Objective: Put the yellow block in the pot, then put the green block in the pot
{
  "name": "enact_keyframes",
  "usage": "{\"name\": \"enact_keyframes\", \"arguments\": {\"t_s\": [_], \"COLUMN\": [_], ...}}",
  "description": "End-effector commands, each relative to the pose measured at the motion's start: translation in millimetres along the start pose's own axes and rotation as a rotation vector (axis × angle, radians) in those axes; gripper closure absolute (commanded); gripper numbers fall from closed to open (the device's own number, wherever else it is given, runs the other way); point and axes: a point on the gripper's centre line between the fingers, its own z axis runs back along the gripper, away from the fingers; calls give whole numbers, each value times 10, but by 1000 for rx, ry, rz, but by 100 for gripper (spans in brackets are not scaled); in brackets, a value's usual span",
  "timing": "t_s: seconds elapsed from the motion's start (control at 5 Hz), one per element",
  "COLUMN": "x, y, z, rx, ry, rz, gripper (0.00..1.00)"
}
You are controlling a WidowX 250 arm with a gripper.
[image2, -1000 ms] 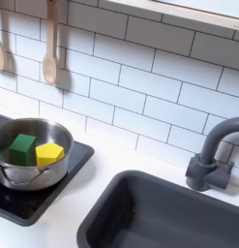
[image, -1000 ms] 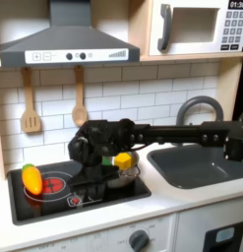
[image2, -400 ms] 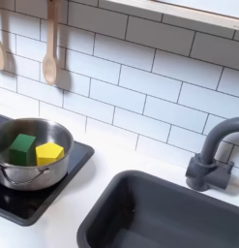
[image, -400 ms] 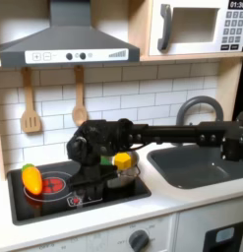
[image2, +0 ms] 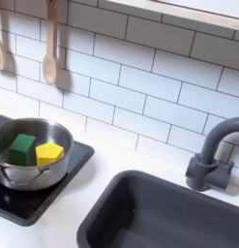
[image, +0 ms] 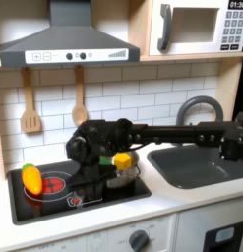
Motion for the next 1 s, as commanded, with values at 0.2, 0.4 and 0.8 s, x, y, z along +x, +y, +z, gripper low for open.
{"name": "enact_keyframes", "arguments": {"t_s": [0.2, 0.4, 0.8], "x": [-23, 17, 19], "y": [19, -21, -12], "z": [-38, 58, 358], "rx": [11, 3, -16], "ry": [7, -19, -82], "rz": [-7, -11, 12], "gripper": [100, 100, 100]}}
